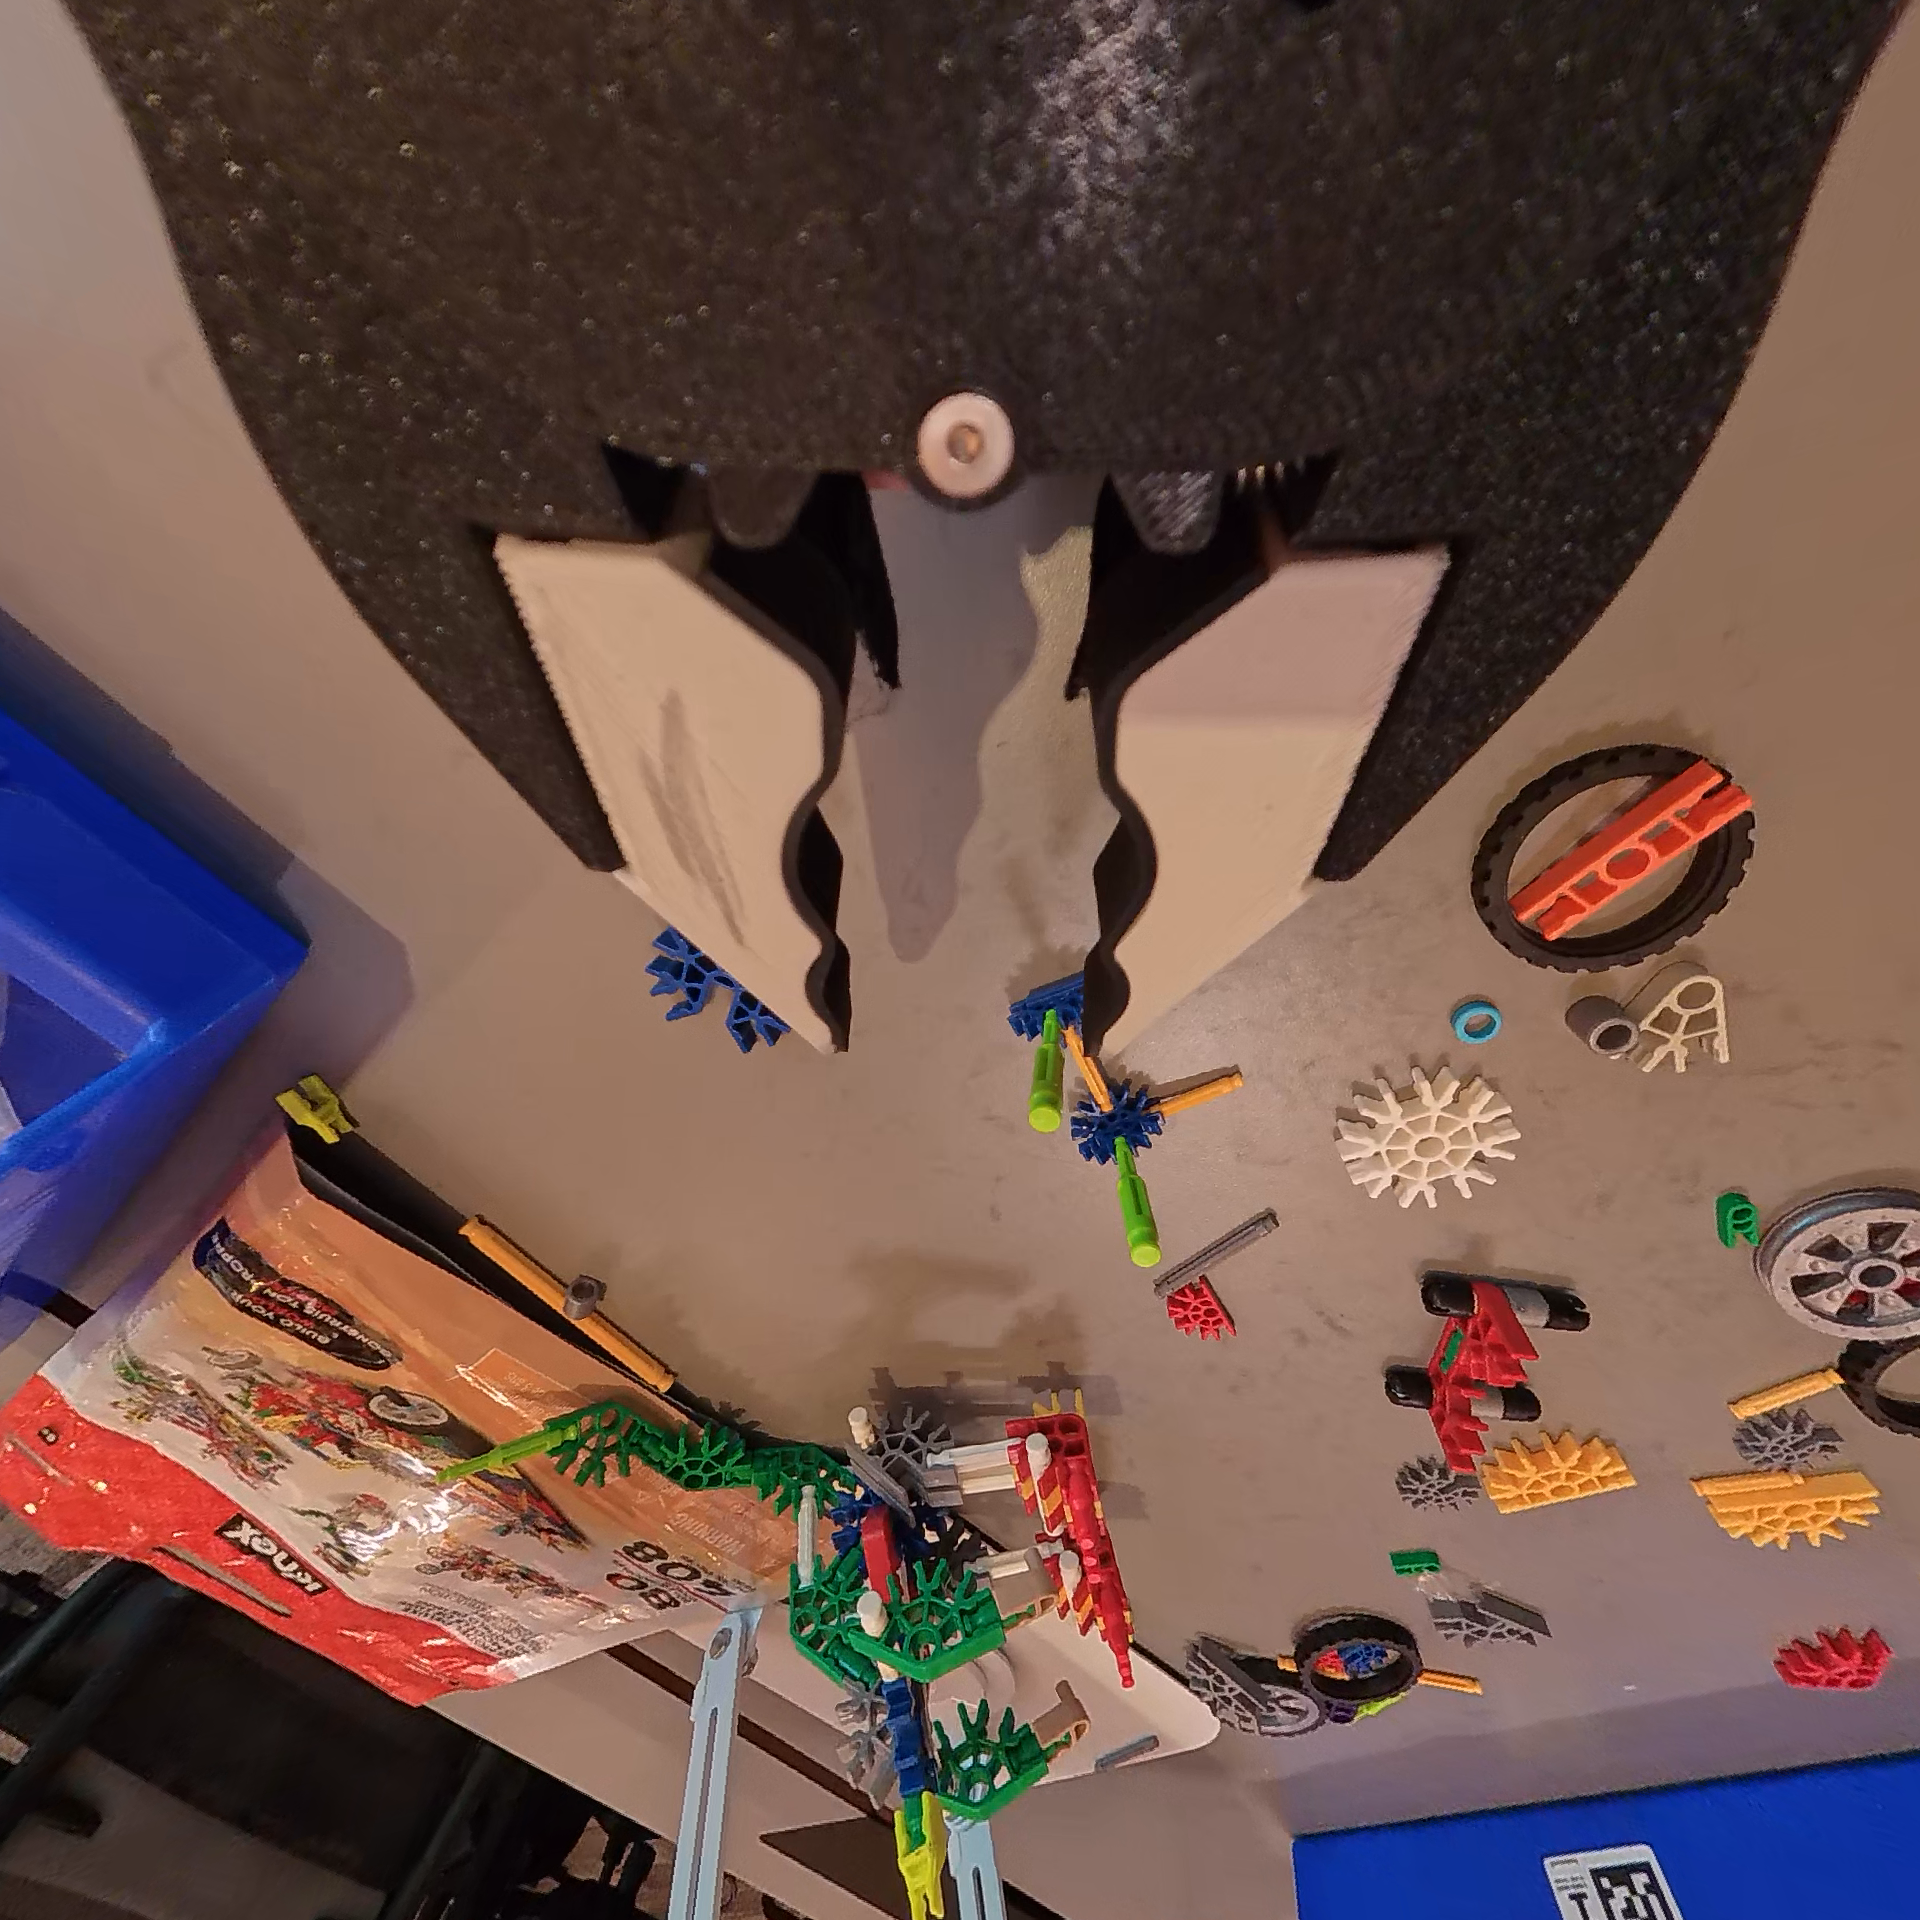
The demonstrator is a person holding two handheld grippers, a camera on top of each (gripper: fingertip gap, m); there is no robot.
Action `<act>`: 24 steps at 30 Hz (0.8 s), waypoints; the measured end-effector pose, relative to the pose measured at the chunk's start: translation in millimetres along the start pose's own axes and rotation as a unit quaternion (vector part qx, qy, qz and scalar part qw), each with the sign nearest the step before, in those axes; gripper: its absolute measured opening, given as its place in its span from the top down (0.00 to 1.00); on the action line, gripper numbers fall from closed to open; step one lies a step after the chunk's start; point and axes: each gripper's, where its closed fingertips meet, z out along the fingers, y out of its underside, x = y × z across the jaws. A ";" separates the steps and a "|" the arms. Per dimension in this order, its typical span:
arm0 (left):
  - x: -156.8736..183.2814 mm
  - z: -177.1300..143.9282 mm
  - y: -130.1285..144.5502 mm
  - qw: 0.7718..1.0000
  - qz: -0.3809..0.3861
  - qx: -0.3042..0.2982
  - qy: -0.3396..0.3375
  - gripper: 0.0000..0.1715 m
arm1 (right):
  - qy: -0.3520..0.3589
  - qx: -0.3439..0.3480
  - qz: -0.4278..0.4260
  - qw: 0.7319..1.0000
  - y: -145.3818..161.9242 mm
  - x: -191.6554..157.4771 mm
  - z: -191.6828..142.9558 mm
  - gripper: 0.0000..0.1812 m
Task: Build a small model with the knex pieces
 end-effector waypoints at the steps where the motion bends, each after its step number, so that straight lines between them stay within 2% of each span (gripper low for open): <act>1: 0.9 -3.1 -1.4 1.000 0.002 0.003 -0.002 0.94 | 0.000 0.001 0.000 1.000 -0.1 0.0 -0.1 0.76; 8: 11.7 -34.6 -17.7 0.999 0.012 0.042 -0.017 0.94 | 0.000 0.002 0.000 1.000 -0.4 0.1 -0.4 0.76; 13: 38.1 -59.7 -41.4 0.996 0.037 0.081 -0.019 0.94 | 0.001 0.005 -0.001 1.000 -1.4 0.0 -1.2 0.75; 18: 89.3 -79.2 -70.6 0.990 0.088 0.113 -0.009 0.94 | 0.002 0.011 -0.005 1.000 -2.7 -0.6 -2.3 0.75; 24: 180.4 -95.2 -103.2 0.976 0.153 0.149 0.039 0.94 | 0.004 0.034 -0.006 0.999 -8.1 -0.2 -7.3 0.75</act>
